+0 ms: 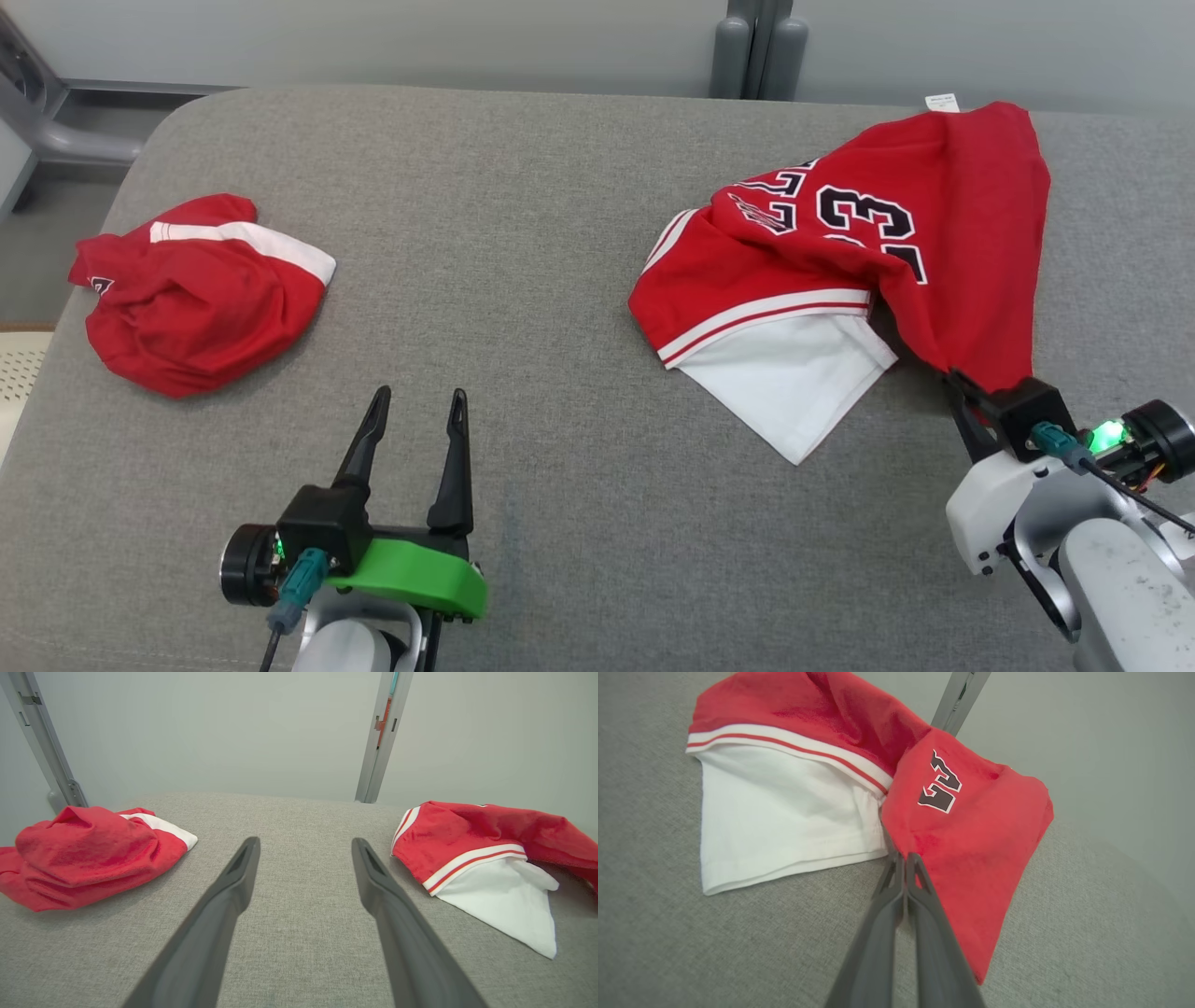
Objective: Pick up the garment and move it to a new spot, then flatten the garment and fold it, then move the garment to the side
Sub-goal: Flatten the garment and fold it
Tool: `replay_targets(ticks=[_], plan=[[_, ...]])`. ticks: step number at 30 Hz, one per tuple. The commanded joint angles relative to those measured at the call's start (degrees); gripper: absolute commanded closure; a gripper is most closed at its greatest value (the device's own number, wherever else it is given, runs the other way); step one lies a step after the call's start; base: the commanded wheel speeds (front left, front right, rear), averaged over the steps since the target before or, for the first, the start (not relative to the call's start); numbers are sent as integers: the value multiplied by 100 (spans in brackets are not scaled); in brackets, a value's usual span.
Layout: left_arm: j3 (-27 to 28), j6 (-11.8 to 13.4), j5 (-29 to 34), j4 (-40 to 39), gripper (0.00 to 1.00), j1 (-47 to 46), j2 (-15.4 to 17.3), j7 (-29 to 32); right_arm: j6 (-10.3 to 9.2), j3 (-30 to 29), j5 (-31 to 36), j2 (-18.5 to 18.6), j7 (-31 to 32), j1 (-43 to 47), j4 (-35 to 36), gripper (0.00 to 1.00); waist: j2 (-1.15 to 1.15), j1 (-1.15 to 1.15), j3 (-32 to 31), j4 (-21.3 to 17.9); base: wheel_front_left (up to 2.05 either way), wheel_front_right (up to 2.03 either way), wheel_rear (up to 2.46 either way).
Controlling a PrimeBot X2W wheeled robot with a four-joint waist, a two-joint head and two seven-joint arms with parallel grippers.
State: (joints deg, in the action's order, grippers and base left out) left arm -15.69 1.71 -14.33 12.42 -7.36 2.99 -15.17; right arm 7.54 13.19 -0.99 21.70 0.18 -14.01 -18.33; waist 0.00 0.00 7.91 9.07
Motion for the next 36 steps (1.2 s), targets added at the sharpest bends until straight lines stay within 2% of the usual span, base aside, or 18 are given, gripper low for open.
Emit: replay_targets(ticks=[1,3,4,5,6,12,19,26,36], plan=[[10,-15,-29,-9,0,-76,15,-1,-9,-49,-34,-85,-98,53,-93,100,0,0,37,32,0,0,0],[15,-16,-21,10,0,-83,14,-1,-9,-185,67,-265,-263,45,-225,100,0,0,39,40,0,0,0],[15,-16,-19,19,0,-78,13,-1,-9,-244,72,-391,-335,44,-289,66,0,0,31,40,0,0,0],[25,-11,-18,31,0,-67,12,0,-9,-322,95,-526,-442,32,-343,18,0,0,8,31,0,0,0],[25,-9,-16,43,0,-51,12,-1,-9,-386,137,-597,-515,27,-375,0,0,0,-15,24,0,0,0],[-55,-50,-19,114,0,7,7,0,-9,-1014,322,-1096,-1035,113,-363,0,0,0,-258,-53,0,0,0],[-434,-209,-14,363,0,-70,1,36,-9,-1567,418,-1560,-1350,324,145,0,0,0,-437,-350,0,0,0],[-1251,-480,-57,964,0,-604,-1,235,-9,-1560,419,-1794,-1357,437,677,0,0,0,-177,-861,0,0,0],[-2344,-677,-345,2354,0,-2003,5,913,-9,-1493,484,-1857,-1226,274,1052,0,0,0,300,-1606,0,0,0]])
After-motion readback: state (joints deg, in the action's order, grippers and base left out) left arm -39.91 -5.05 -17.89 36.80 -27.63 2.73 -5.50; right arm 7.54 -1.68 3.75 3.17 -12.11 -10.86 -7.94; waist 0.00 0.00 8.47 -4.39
